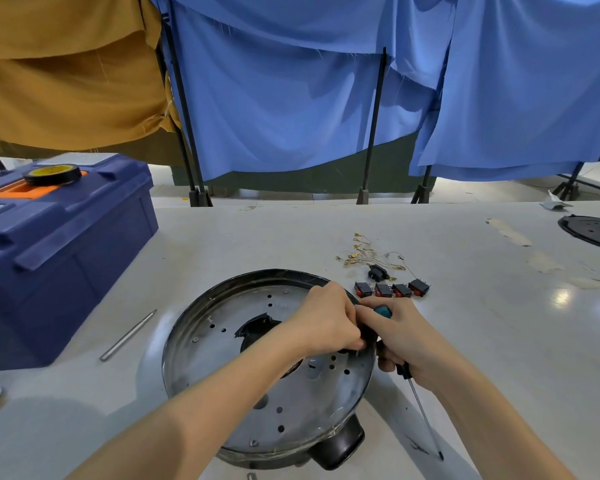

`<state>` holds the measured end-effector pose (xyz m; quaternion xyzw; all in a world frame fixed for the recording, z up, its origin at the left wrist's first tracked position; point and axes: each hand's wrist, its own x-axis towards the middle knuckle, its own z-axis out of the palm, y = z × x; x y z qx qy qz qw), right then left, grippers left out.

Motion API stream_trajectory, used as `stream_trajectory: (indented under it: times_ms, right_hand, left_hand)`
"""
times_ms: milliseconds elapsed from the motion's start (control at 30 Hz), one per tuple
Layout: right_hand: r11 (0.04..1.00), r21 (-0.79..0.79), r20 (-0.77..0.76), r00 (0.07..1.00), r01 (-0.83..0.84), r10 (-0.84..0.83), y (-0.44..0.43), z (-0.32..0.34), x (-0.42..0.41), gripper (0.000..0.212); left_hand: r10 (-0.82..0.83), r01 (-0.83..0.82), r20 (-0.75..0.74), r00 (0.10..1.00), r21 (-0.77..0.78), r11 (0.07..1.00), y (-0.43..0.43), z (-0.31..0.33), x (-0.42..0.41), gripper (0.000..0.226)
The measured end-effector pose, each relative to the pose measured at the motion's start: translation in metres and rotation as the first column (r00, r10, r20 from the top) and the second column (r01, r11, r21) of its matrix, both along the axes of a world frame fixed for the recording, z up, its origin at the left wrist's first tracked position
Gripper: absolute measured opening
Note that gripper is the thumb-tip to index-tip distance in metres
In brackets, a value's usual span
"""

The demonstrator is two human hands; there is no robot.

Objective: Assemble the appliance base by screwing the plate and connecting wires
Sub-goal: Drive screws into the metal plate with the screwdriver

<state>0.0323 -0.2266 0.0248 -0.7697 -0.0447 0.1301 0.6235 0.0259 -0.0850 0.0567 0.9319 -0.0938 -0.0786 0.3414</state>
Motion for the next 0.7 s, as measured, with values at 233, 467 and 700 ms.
stream_trajectory:
  times_ms: [233,467,700]
  right_hand:
    - [1.0,0.005,0.008,1.0,0.027,-0.027,0.001,-0.001,0.0,0.023]
    - [0.998,0.04,-0.006,0.999,0.05,-0.05,0.003,0.0,-0.001,0.022]
    - [0.998,0.044,0.007,0.999,0.048,-0.048,0.003,-0.001,-0.003,0.023]
  left_hand:
    - [-0.01,0.01,-0.071,0.997,-0.001,1.0,-0.001,-0.001,0.001,0.033]
    - [0.04,-0.041,-0.037,0.998,-0.035,0.999,-0.005,-0.005,-0.002,0.024]
    - [0.05,-0.049,0.025,0.998,-0.031,0.998,-0.005,-0.011,-0.003,0.036]
